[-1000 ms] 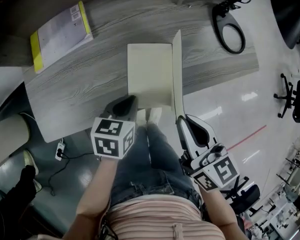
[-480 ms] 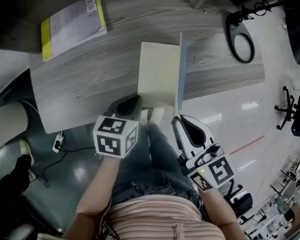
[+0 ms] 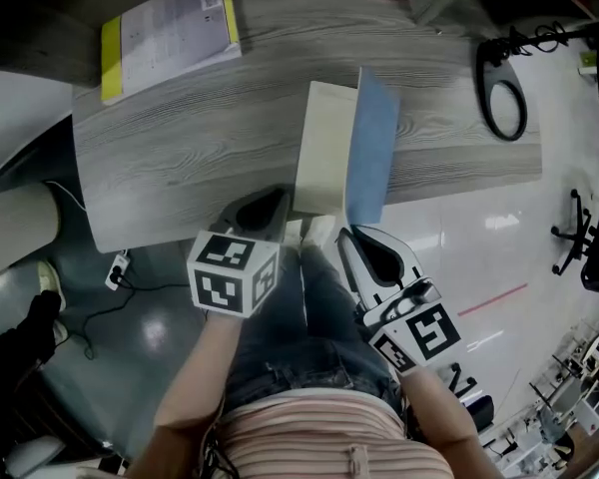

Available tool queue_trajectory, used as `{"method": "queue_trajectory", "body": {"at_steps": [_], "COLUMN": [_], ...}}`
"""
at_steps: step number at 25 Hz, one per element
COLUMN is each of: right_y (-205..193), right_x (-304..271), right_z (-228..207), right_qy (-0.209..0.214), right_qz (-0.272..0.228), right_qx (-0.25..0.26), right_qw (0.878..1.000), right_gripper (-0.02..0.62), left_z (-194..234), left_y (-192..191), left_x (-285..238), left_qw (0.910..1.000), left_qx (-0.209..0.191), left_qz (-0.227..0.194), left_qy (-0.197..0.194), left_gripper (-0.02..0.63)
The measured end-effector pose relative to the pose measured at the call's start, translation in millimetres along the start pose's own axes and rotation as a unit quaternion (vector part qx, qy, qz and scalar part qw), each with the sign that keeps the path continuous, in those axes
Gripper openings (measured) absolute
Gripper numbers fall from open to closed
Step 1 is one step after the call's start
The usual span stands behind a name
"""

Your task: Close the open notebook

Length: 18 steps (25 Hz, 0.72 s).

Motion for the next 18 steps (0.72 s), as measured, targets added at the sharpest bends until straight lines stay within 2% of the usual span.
{"method": "queue_trajectory", "body": {"at_steps": [18], "right_y": [-23.2], "right_x": [-47.1], "right_z": [3.4], "right_qy": [0.020], "right_qz": [0.081], "right_qx": [0.029], "right_qw": [0.996], "right_gripper": [0.021], "left_z": [5.5], "left_y": [-0.6], "left_x": [1.1], "left_qw": [0.9998], "left_qx": [0.014], "left_qz": [0.000], "left_qy": [-0.015], "left_gripper": [0.014]}}
Point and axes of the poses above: the fingertips, and each gripper's own axes: x backward along the fingers, z to its left, y out of its top, the point moved 7 cm from there along x, backward along the fingers, and after that the axes turned 1 degree about z, right-handed, at the moved point
